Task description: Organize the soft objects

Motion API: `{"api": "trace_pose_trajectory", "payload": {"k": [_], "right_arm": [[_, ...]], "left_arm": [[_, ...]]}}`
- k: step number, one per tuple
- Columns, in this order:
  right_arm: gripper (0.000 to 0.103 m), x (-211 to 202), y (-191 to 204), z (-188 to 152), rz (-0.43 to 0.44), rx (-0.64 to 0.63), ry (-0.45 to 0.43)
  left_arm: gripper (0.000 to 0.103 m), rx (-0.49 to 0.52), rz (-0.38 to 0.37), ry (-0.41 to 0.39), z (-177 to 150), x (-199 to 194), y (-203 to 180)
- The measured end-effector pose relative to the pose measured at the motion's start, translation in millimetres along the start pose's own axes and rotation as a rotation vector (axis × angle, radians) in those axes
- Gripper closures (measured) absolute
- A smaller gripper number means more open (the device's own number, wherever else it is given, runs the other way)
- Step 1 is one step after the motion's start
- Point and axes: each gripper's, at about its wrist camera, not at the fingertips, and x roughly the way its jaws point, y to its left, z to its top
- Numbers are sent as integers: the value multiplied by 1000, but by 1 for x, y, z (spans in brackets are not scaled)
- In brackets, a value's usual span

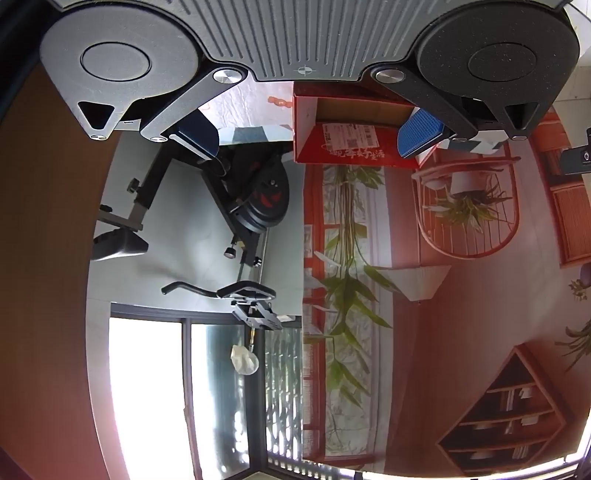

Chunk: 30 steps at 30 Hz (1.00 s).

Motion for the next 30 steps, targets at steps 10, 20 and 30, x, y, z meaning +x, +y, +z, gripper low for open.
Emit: {"api": "trace_pose_trajectory", "payload": {"k": [10,20,30], "right_arm": [[0,0,0,1,0,4,4],[0,0,-3,1,2,7,7],[0,2,-2,3,3,8,6]], "left_arm": [[0,-11,2,2,-4,4,3],[0,-1,7,-6,-2,0,0],[0,-8,8,-3,-2,0,1]]}}
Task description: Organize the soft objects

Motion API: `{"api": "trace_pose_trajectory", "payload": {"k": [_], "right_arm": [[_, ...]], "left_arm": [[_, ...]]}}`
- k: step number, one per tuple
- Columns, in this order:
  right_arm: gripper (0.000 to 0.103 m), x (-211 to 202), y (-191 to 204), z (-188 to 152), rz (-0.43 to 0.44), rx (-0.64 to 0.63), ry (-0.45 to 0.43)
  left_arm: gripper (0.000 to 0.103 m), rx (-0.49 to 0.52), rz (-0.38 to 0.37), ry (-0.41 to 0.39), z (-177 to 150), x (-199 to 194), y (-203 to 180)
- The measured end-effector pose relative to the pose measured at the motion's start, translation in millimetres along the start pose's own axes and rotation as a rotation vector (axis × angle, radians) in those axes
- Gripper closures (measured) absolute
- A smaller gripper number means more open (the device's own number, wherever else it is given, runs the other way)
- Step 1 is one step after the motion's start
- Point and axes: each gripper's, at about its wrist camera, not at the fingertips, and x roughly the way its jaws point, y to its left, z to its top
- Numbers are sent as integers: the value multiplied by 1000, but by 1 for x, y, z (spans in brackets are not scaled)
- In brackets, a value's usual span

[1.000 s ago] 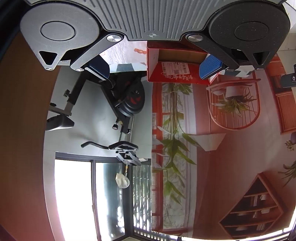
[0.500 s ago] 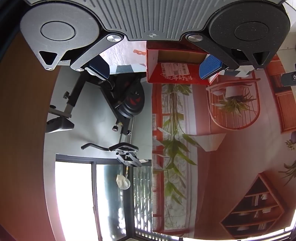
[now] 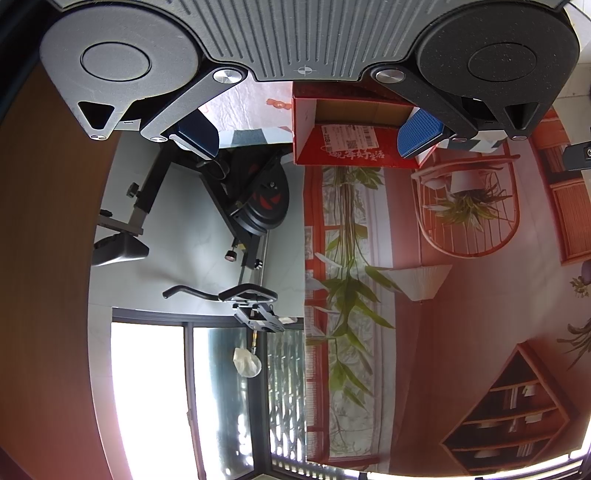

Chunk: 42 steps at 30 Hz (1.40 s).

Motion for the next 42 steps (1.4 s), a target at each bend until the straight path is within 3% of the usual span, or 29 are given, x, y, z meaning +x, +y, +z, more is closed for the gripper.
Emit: {"api": "trace_pose_trajectory", "payload": {"k": [42], "right_arm": [[0,-1,0,0,2,7,1]], "left_arm": [[0,-8,2,11,0,1,0]]}}
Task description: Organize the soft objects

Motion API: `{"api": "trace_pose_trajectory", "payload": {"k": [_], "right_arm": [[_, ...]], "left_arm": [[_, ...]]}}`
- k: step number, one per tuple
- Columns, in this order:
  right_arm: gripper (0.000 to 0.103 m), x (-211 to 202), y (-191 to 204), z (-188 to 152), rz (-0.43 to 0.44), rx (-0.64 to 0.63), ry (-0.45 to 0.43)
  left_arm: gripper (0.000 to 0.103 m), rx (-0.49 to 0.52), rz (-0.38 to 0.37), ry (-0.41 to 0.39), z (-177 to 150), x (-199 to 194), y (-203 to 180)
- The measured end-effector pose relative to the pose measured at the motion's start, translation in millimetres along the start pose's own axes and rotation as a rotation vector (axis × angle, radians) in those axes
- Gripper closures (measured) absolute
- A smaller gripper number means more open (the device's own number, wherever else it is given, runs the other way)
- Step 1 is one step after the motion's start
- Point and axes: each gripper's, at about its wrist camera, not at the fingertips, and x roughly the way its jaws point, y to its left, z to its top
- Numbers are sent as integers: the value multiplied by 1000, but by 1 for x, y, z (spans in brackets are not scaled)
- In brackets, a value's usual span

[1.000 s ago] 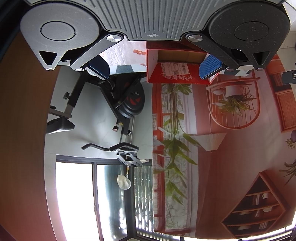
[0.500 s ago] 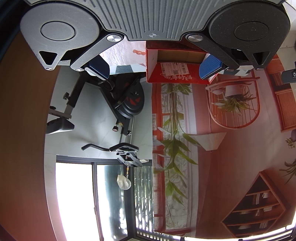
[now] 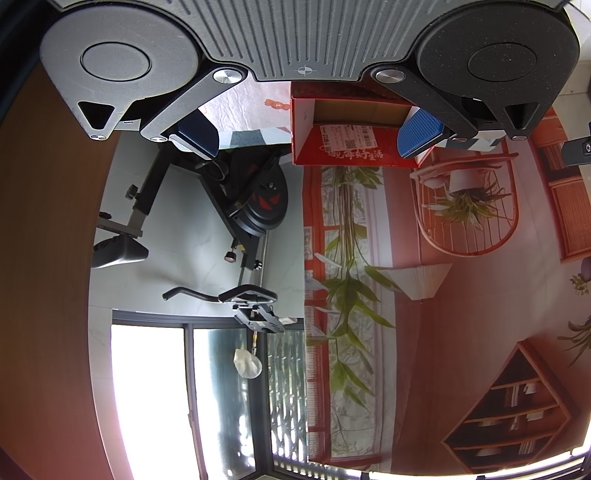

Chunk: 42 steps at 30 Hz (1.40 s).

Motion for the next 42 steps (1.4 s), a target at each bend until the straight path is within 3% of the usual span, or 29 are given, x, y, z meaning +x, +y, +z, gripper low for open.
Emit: {"api": "trace_pose_trajectory", "payload": {"k": [23,34,39,42], "right_arm": [[0,1,1,-2,13,14,-11],[0,25,-8,-41,83,11,-105],[0,53,-10,-65,47,8,-20],[0,65,-14,-79,87,24,22]], "left_arm": [[0,-8,-11,2,-1,1,0],[0,-13,49,-63,-23,25,3],[0,-6,-6,5,-33,47,7],[0,-34,-41,53,-41,62,15]]}}
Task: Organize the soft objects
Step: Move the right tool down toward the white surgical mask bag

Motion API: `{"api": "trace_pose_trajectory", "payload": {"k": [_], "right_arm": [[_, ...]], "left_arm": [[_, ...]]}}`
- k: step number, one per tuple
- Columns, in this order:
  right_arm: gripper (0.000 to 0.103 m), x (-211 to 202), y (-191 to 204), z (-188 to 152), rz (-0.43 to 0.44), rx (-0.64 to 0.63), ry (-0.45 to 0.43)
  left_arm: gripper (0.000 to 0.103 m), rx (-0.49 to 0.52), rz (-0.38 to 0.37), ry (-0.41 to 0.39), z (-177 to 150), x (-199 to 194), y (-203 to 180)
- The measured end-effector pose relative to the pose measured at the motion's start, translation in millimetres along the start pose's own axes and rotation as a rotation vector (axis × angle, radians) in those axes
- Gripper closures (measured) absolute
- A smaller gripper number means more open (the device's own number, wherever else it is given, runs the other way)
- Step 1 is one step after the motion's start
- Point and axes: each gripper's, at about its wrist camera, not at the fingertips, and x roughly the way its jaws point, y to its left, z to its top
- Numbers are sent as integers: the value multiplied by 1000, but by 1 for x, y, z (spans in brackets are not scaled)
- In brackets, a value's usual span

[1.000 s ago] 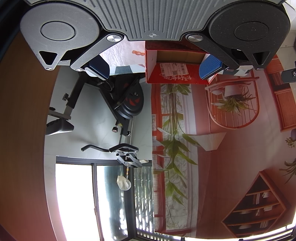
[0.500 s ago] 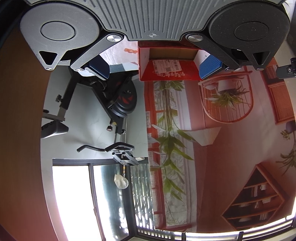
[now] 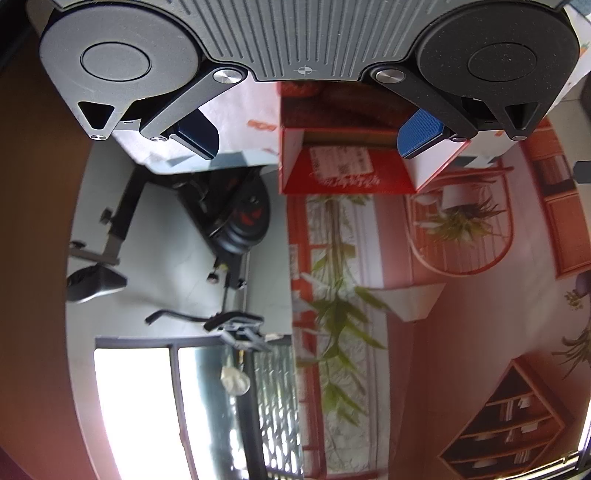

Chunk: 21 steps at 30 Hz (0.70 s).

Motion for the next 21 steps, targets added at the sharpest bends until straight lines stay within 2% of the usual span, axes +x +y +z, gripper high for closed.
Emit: {"api": "trace_pose_trajectory", "payload": {"k": [2,4,7,9,11,14,18,21], "right_arm": [[0,7,0,-7,18,-8,32],[0,12,1,-14,2,-22,51],[0,16,4,-22,-7,-48,38],[0,21,4,-28,-16,-62,37],[0,25,3,-35,-22,-62,42],[0,35,1,-48,-6,-62,80],[0,52,1,-72,-5,-63,162],[0,65,2,-89,14,-57,244]], "left_arm": [[0,-14,-1,15,-6,9,6],[0,-10,33,23,-10,15,8],[0,36,151,-2,-17,19,5],[0,96,187,-16,-21,21,0],[0,96,128,15,-25,26,3],[0,30,29,85,-35,40,15],[0,11,8,162,-56,61,21],[0,15,-7,257,-75,78,22]]}}
